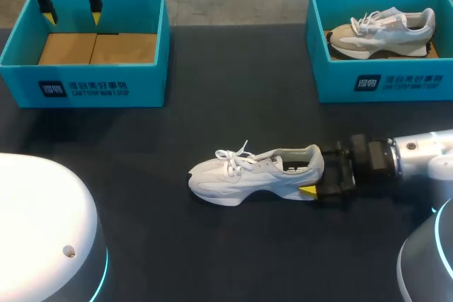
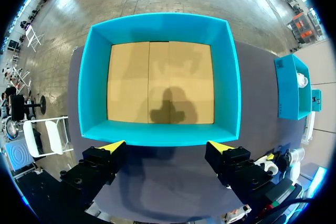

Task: Take the shoe out of the shoebox, open the shoe tongue, remove and reinsert the insole, then place the shoe into the shoebox

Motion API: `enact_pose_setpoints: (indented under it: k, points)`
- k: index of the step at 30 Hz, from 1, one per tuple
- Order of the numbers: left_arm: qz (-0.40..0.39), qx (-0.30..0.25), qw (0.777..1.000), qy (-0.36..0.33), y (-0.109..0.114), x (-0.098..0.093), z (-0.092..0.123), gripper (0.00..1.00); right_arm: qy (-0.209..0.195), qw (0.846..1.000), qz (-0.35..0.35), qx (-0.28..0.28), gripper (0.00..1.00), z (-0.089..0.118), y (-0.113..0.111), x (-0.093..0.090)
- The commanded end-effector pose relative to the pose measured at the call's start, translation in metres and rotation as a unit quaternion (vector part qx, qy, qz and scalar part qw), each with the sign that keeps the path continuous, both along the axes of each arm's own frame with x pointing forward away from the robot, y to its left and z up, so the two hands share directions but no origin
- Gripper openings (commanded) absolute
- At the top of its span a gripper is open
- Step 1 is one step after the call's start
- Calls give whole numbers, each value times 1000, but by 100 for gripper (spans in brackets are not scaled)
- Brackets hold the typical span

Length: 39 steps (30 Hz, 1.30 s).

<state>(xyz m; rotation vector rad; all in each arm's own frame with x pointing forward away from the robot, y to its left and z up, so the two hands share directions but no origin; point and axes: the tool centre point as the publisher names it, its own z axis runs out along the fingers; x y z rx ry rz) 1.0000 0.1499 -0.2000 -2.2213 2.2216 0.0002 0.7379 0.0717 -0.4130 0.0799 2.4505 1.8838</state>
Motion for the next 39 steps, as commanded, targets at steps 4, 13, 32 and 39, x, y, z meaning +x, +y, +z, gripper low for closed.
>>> enact_pose_setpoints:
  k: [4, 13, 32, 39]
  points:
    - [0, 0, 1000, 0, 0, 0, 0, 100, 0, 1000, 2, 1, 100, -3, 9, 3]
    - [0, 0, 1000, 0, 0, 0, 0, 100, 4, 1000, 5, 3, 100, -7, 14, 5]
    - [0, 0, 1000, 0, 0, 0, 0, 100, 1, 1000, 8, 12, 0, -9, 17, 4]
    - [0, 0, 1000, 0, 0, 0, 0, 100, 1, 1000, 7, 14, 0, -8, 16, 2]
